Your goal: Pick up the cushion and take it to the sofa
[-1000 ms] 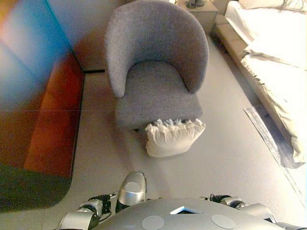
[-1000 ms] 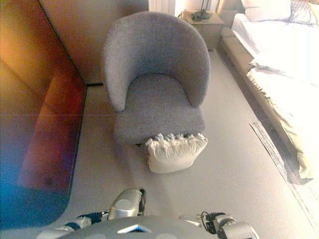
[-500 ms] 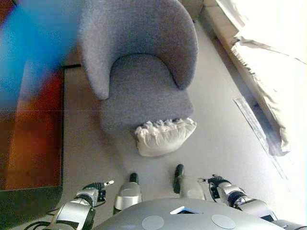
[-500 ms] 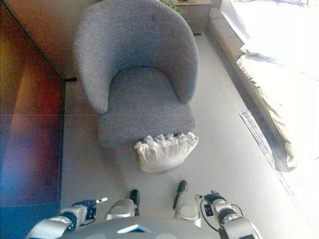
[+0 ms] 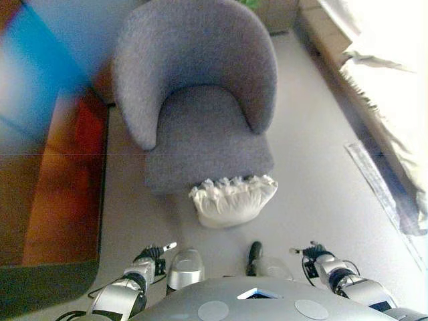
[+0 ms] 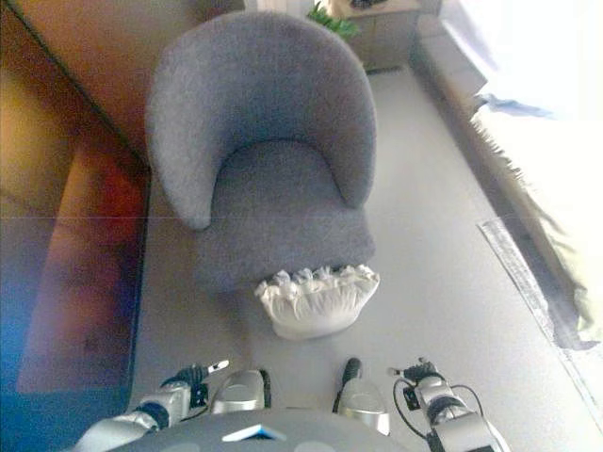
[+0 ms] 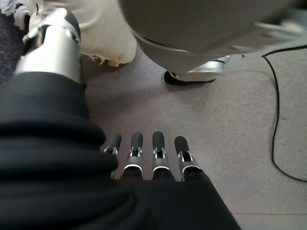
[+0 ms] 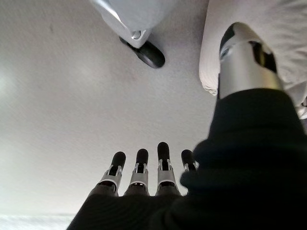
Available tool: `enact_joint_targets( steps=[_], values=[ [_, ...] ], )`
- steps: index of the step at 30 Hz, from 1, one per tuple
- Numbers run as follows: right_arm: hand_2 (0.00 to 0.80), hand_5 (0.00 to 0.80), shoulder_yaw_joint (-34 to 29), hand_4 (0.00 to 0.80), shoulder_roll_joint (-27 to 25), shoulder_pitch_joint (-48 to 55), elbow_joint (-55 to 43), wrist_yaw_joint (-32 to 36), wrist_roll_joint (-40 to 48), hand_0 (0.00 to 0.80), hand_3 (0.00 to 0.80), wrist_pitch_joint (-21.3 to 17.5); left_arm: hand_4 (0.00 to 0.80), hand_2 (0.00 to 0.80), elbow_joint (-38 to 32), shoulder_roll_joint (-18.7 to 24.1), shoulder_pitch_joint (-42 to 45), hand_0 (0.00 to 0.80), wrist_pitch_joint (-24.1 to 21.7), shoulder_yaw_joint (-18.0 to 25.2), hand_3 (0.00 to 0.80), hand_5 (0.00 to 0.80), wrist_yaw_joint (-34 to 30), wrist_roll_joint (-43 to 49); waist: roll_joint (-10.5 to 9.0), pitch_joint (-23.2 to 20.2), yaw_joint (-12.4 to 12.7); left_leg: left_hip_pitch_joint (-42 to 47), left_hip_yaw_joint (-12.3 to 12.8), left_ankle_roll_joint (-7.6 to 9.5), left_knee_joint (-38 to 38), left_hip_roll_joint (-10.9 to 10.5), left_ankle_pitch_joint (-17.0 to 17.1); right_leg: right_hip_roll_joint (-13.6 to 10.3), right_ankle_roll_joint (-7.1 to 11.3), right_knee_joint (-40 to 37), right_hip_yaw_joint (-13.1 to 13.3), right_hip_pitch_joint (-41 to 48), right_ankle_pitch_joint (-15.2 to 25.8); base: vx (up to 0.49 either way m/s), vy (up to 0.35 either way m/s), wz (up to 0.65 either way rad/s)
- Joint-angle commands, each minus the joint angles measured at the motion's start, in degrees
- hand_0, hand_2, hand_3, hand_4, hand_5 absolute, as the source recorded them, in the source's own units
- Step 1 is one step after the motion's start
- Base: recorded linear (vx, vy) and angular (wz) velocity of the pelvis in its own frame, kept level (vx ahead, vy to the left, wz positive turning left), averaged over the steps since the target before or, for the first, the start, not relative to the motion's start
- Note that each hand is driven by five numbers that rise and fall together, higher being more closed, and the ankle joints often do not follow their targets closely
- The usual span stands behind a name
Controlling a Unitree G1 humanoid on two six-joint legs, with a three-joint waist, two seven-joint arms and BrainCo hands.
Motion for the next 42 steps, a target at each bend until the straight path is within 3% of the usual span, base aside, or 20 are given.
enact_joint_targets(
  steps=[1, 8, 16, 22, 29, 42],
  values=[
    [0.000, 0.000, 1.8, 0.000, -0.4, -4.8, -4.6, -7.9, 4.8, 0.000, 0.000, -5.3, 0.000, 0.000, -4.1, 2.7, -4.5, 0.000, -4.9, -1.5, 0.000, 0.000, 3.0, -3.3, -2.50, 6.4, -0.8, -7.2, 1.3, 3.94, 1.5, -2.0, -1.7, -3.2, 2.56, 6.3, 2.2, -4.8, -1.4, -0.210, -0.039, 0.30],
    [0.000, 0.000, 2.5, 0.000, -4.4, -9.5, -13.4, -16.1, 2.3, 0.000, 0.000, -6.1, 0.000, 0.000, -14.1, 5.0, -9.5, 0.000, -9.5, -3.9, 0.000, 0.000, 11.1, -8.0, -2.22, 12.3, -2.3, -18.1, 0.5, 4.37, 5.8, -2.8, -1.9, -3.4, 3.14, 11.5, 3.5, -16.8, -0.8, -0.119, 0.017, 0.01],
    [0.000, 0.000, 2.7, 0.000, -11.2, -22.4, -14.6, -21.4, 3.1, 0.000, 0.000, -6.4, 0.000, 0.000, -16.5, 8.5, -20.3, 0.000, -12.8, -4.7, 0.000, 0.000, 16.7, -10.6, -2.71, 17.1, -2.2, -28.5, -0.6, 3.98, 7.7, -1.8, -0.7, -1.9, 2.39, 15.1, 3.8, -27.0, -1.4, -0.112, -0.053, 0.01],
    [0.000, 0.000, 2.4, 0.000, -14.9, -26.9, -17.0, -26.3, 6.2, 0.000, 0.000, -7.7, 0.000, 0.000, -17.6, 12.4, -26.4, 0.000, -16.7, -4.8, 0.000, 0.000, 19.8, -12.5, -3.51, 18.0, -2.1, -36.8, -2.7, 3.82, 10.2, -0.8, 0.0, -0.9, 1.52, 18.8, 4.1, -34.7, -1.8, -0.071, -0.107, 0.01],
    [0.000, 0.000, 3.5, 0.000, -17.9, -34.1, -17.4, -29.6, 8.1, 0.000, 0.000, -12.0, 0.000, 0.000, -18.5, 15.1, -33.2, 0.000, -19.1, -6.0, 0.000, 0.000, 18.6, -13.3, -3.99, 18.0, -1.7, -47.3, -5.9, 3.49, 14.9, -1.3, -0.8, -0.7, 0.62, 23.5, 4.3, -43.9, -2.3, -0.045, -0.092, 0.05],
    [0.000, 0.000, 10.2, 0.000, -22.6, -52.3, -13.2, -23.1, 13.5, 0.000, 0.000, -19.8, 0.000, 0.000, -16.2, 19.8, -48.9, 0.000, -18.8, -11.4, 0.000, 0.000, 8.4, -22.2, -5.50, 18.0, -0.5, -61.9, -8.8, 2.27, 17.4, -2.1, -1.7, -1.3, 1.78, 28.5, 2.2, -57.7, -3.2, -0.047, -0.047, -0.02]
  ],
)
